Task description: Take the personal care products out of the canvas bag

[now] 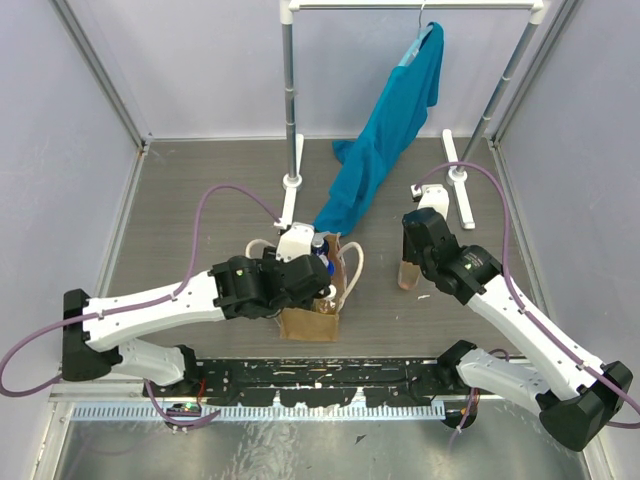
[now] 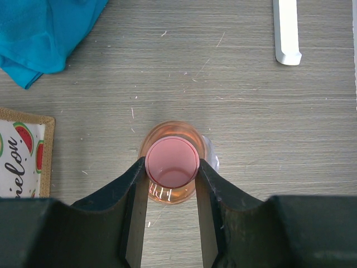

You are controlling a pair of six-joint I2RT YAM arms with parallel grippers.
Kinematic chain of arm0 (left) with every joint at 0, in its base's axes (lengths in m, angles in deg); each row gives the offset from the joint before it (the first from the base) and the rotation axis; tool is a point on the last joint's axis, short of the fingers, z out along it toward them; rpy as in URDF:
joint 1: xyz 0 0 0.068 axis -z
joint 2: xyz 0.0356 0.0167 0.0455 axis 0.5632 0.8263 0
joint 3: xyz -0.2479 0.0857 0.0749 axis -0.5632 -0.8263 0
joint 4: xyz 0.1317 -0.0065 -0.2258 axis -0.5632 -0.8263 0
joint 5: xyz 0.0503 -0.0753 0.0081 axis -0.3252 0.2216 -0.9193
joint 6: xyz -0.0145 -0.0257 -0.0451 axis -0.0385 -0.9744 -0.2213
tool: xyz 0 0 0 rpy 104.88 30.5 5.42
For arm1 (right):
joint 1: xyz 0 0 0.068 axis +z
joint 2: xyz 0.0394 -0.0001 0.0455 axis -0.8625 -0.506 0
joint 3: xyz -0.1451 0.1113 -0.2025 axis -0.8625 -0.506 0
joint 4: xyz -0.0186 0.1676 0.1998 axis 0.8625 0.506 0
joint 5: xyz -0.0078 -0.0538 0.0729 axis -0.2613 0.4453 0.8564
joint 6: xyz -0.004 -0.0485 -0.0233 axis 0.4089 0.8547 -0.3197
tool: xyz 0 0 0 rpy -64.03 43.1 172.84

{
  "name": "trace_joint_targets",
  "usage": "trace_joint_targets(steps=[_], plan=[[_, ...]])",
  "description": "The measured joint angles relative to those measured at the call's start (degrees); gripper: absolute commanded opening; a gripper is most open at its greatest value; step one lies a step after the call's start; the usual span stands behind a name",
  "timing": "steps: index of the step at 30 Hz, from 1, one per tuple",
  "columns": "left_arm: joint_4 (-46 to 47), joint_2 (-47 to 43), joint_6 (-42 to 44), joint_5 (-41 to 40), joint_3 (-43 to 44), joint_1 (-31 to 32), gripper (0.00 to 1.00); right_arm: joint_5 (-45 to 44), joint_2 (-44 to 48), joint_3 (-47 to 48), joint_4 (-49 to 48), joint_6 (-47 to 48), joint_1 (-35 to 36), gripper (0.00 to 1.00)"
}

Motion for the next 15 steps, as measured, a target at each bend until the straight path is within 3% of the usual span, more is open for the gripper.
trace_joint_targets(steps=[8,11,13,15], plan=[[0.1,1.3,0.1,-0.5,0.4,0.0,0.73,0.0,0.0,0.0,0.0,0.0,0.0,0.3],[0.3,3.7,0.1,0.0,0.4,0.0,0.74,0.0,0.4,0.0,0.0,0.0,0.0,0.41],[0.8,4.8,0.1,0.5,0.2,0.0,0.74,0.0,0.6,0.0,0.1,0.0,0.0,0.54],[1.0,5.3,0.2,0.9,0.0,0.0,0.72,-0.2,1.0,0.0,-0.2,-0.1,0.0,0.58]])
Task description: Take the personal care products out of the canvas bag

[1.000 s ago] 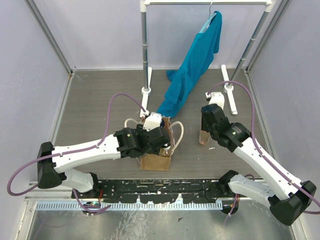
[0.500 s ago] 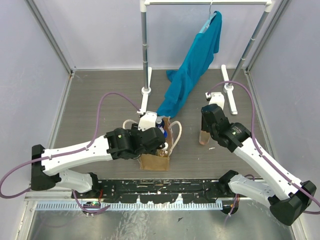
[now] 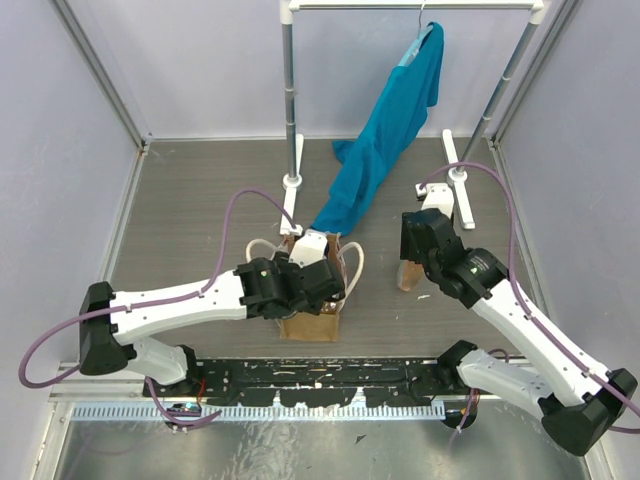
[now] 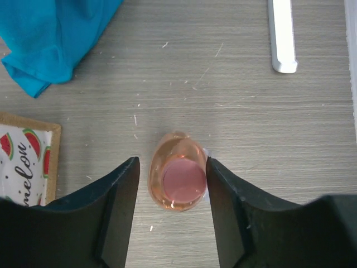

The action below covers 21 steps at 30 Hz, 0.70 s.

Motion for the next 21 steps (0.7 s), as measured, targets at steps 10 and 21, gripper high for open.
trace_joint_targets(steps=[10,21], plan=[[0.1,2.6,0.2,0.0,-0.9,-0.1,0.23,4.3,4.6,5.4,0.0,0.2,0.0,0.59],[-6.4,3.4,1.2,-0.8,6.3,-1.2,0.0,18.7,5.6,12.1,0.1,0.0,4.1,0.48]])
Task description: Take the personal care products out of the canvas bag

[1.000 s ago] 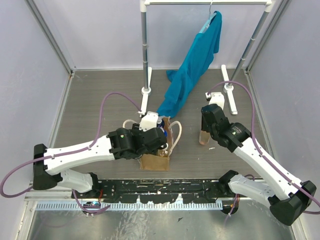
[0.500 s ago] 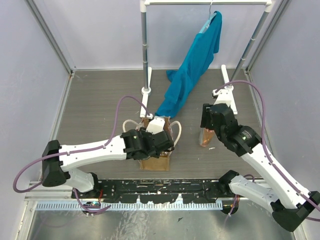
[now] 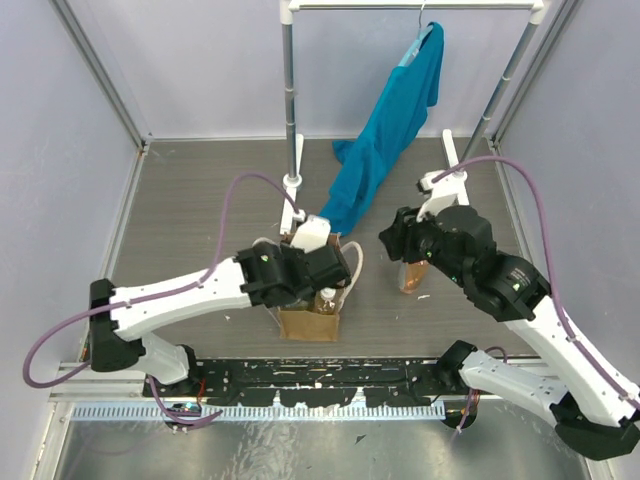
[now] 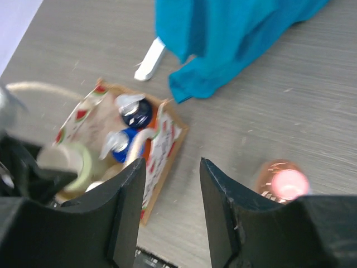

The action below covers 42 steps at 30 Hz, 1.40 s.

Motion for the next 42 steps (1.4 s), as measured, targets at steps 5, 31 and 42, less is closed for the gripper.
trace_joint_targets(steps=[5,31,42], plan=[[-8.9,-1.6,3.4,-4.8,19.8,-0.2,0.0,-0.1,-3.3,0.2,-0.9,-0.1,11.9,0.49],[-15.4,-24.4,5.4,-16.1,13.2,-5.4,0.0,-4.4,-19.9,-5.6,-7.6,-3.9,27.6,0.56],[-5.5,-25.1,-0.7,-8.0,-10.3,-11.6,0.0,-3.5,-21.3,-6.3,-6.8,-4.3,29.0,0.53]])
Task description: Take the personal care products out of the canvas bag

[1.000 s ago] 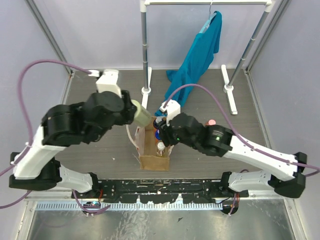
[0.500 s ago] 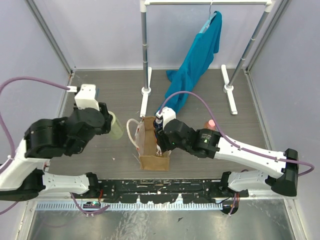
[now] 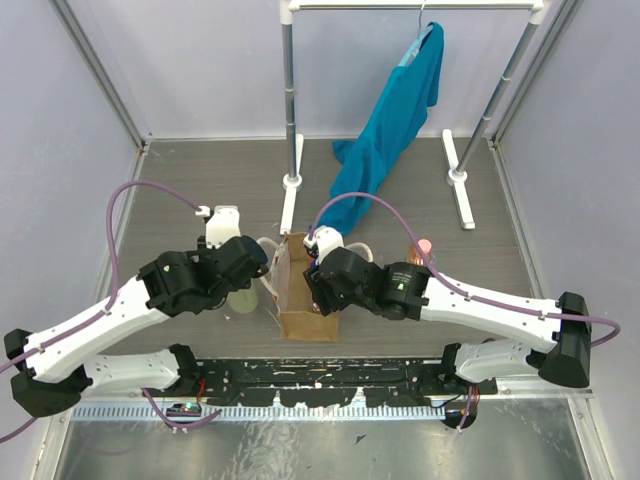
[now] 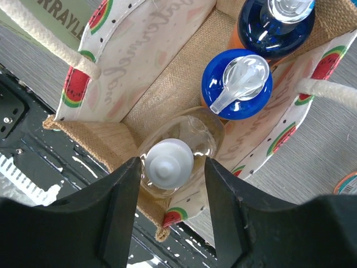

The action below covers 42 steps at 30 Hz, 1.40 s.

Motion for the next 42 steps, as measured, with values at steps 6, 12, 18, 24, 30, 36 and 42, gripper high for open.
trace_joint_targets(steps=[6,12,18,24,30,36,42], plan=[[3.9,-2.0,-2.9,0.6,-5.3,-0.2,0.06,-0.4,-1.4,0.2,0.0,0.4,0.1,0.21],[5.7,-2.5,-4.3,2.0,-10.4,-0.2,0.08,-1.2,-1.7,1.5,2.1,1.7,0.3,0.06],[8.5,-3.0,-5.8,3.9,-14.1,-0.2,0.28,-4.3,-2.3,8.6,8.1,4.5,0.4,0.06],[11.6,-4.7,-6.5,6.2,-18.3,-0.2,0.5,-12.2,-2.4,21.6,11.2,7.7,-0.1,0.06],[13.6,-8.0,-6.7,6.4,-20.9,-0.2,0.56,-19.4,-0.8,29.6,11.2,10.7,-5.2,0.07],[11.0,-8.3,-7.0,7.3,-19.5,-0.1,0.64,-23.5,2.4,31.4,10.7,13.8,-13.0,0.07],[5.0,-7.6,-4.0,5.6,-0.5,0.6,0.64,-22.3,6.7,24.6,6.2,15.3,-23.3,0.07]])
